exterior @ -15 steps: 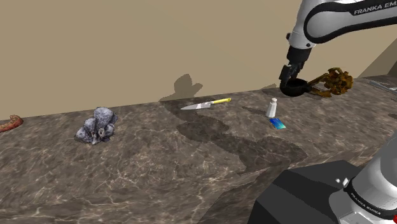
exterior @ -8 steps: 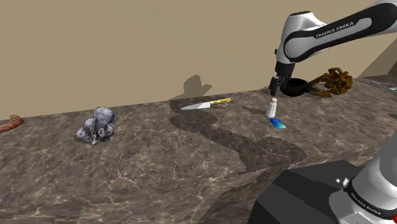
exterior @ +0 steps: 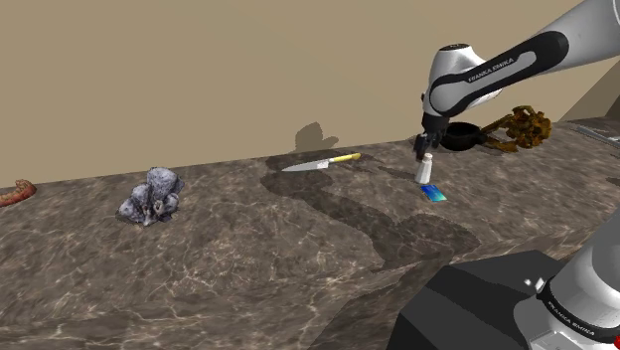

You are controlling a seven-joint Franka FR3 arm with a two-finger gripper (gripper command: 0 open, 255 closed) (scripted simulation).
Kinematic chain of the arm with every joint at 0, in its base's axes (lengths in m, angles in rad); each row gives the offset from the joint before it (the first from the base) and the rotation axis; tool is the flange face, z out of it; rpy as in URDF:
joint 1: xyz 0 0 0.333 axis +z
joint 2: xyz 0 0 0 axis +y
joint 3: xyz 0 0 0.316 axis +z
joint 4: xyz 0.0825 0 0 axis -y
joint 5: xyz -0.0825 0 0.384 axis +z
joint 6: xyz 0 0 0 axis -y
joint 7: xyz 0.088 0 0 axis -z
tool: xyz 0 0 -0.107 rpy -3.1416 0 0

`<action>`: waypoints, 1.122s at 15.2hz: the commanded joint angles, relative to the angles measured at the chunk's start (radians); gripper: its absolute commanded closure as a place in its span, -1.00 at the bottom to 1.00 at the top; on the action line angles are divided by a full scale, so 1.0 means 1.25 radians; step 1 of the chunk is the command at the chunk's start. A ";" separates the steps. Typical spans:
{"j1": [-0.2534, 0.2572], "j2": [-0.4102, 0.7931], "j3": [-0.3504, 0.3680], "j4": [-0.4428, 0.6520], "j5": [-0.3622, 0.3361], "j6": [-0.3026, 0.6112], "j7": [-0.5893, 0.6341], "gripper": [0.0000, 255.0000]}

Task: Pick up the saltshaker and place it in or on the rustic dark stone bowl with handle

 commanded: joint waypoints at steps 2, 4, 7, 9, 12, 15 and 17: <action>-0.002 0.023 -0.003 -0.012 0.001 0.035 -0.002 -1.00; -0.002 0.027 -0.004 -0.014 0.002 0.042 -0.003 -1.00; -0.002 0.027 -0.004 -0.014 0.002 0.042 -0.003 -1.00; -0.002 0.027 -0.004 -0.014 0.002 0.042 -0.003 -1.00; -0.002 0.027 -0.004 -0.014 0.002 0.042 -0.003 1.00; -0.002 0.027 -0.004 -0.014 0.002 0.042 -0.003 1.00; -0.002 0.027 -0.004 -0.014 0.002 0.042 -0.003 1.00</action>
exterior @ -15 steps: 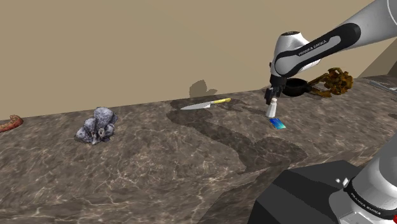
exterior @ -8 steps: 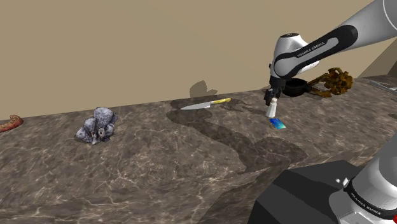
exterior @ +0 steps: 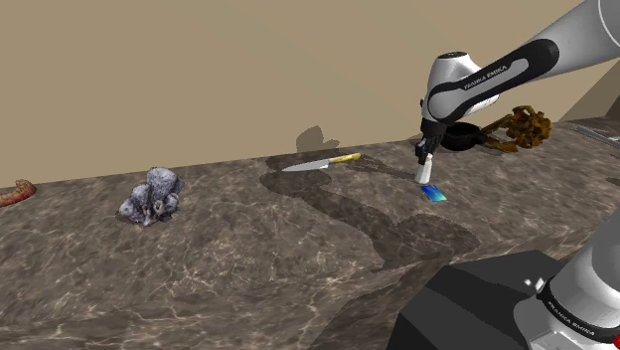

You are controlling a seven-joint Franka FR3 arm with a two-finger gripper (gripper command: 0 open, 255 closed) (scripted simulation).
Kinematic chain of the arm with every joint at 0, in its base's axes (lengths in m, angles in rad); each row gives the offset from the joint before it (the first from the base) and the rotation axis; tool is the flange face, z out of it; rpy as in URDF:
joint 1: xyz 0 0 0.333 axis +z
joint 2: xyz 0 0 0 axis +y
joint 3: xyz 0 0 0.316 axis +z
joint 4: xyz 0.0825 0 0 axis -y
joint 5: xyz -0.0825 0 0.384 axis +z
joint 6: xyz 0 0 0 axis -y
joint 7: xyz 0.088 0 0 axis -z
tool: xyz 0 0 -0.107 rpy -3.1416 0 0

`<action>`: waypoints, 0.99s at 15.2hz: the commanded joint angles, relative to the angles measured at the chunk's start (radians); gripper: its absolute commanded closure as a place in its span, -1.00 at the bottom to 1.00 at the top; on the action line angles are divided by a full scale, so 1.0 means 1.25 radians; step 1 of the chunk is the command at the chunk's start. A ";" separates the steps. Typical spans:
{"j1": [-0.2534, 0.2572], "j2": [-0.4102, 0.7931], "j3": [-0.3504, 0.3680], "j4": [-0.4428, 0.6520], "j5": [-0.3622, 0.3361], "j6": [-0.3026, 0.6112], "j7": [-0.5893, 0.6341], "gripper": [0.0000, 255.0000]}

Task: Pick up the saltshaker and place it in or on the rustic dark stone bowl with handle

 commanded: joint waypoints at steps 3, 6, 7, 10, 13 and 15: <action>0.000 0.000 0.000 0.000 0.000 0.000 0.000 1.00; 0.000 -0.019 0.001 0.014 -0.001 -0.034 -0.001 1.00; 0.000 -0.025 0.002 0.020 -0.001 -0.045 -0.001 1.00; 0.001 -0.042 0.003 0.036 -0.001 -0.079 -0.003 1.00; 0.001 -0.058 0.005 0.054 -0.001 -0.112 -0.004 1.00; 0.002 -0.067 0.006 0.067 -0.001 -0.134 -0.005 1.00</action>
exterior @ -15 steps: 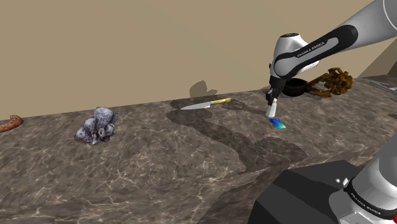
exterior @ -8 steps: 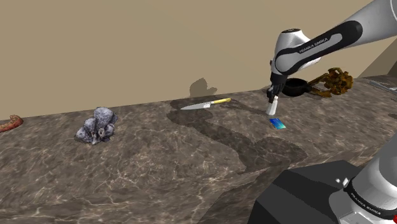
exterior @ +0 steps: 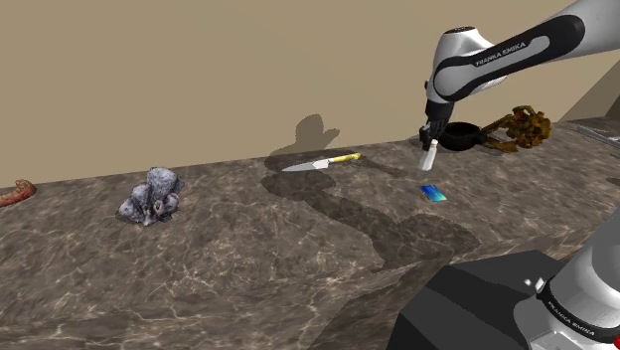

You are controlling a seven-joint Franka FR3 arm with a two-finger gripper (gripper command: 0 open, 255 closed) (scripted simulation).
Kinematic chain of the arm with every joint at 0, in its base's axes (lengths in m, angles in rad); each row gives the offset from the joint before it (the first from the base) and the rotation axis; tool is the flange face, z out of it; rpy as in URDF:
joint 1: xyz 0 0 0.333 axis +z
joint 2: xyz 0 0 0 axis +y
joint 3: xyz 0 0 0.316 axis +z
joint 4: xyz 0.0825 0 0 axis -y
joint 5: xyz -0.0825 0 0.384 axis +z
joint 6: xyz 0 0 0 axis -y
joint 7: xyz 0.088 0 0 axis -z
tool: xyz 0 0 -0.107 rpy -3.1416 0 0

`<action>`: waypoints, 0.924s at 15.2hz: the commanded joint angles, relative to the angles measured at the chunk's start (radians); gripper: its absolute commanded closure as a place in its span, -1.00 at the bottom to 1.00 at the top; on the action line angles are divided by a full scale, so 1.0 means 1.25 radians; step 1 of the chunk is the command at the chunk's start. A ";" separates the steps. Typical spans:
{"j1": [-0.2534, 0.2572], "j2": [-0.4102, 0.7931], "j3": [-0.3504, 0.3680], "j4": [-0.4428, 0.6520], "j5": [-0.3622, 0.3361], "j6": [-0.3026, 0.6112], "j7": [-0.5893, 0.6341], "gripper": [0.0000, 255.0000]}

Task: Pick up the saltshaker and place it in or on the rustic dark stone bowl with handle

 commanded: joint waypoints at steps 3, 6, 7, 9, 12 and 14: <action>0.002 -0.016 0.003 0.030 0.001 -0.047 -0.001 1.00; 0.002 -0.027 0.005 0.052 0.002 -0.080 -0.003 1.00; 0.002 -0.030 0.005 0.060 0.002 -0.090 -0.003 1.00; 0.003 -0.036 0.007 0.076 0.002 -0.112 -0.005 1.00; 0.004 -0.044 0.008 0.101 0.003 -0.145 -0.007 1.00; 0.004 -0.048 0.009 0.119 0.004 -0.166 -0.008 1.00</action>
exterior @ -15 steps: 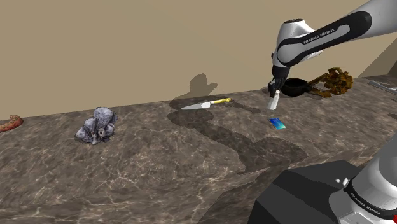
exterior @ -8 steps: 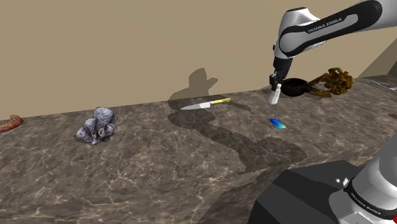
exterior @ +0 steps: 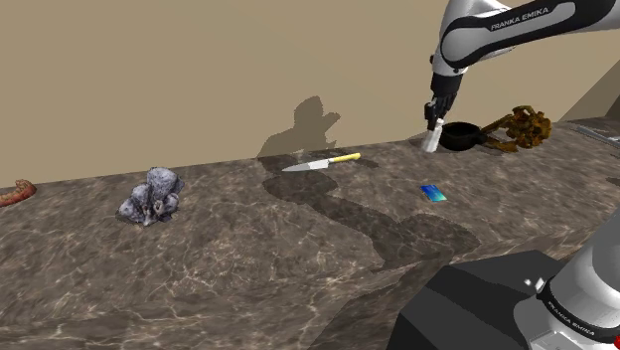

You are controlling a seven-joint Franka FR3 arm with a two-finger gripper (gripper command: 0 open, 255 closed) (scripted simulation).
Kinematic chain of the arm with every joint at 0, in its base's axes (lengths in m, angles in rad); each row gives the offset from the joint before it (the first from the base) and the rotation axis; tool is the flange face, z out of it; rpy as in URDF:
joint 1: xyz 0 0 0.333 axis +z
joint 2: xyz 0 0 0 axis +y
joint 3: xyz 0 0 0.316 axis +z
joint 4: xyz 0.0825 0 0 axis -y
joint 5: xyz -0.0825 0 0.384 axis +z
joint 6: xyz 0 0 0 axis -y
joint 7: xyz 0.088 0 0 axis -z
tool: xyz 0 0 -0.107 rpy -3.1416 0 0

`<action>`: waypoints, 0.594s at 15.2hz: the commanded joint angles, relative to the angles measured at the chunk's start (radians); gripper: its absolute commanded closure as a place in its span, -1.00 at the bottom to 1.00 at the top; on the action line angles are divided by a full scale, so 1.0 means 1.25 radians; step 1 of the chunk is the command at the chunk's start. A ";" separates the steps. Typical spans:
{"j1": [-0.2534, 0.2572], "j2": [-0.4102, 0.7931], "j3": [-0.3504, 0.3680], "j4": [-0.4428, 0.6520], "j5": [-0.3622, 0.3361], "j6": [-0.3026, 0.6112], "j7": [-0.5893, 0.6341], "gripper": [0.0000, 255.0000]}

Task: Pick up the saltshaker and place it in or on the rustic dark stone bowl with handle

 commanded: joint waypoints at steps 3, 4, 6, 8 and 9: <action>0.001 -0.007 0.002 0.036 0.001 -0.043 -0.003 1.00; 0.001 -0.008 0.003 0.046 0.002 -0.054 -0.004 1.00; 0.002 -0.010 0.004 0.065 0.003 -0.075 -0.005 1.00; -0.005 0.001 -0.009 0.085 0.003 -0.083 -0.026 1.00; -0.012 0.013 -0.021 0.101 0.004 -0.084 -0.046 1.00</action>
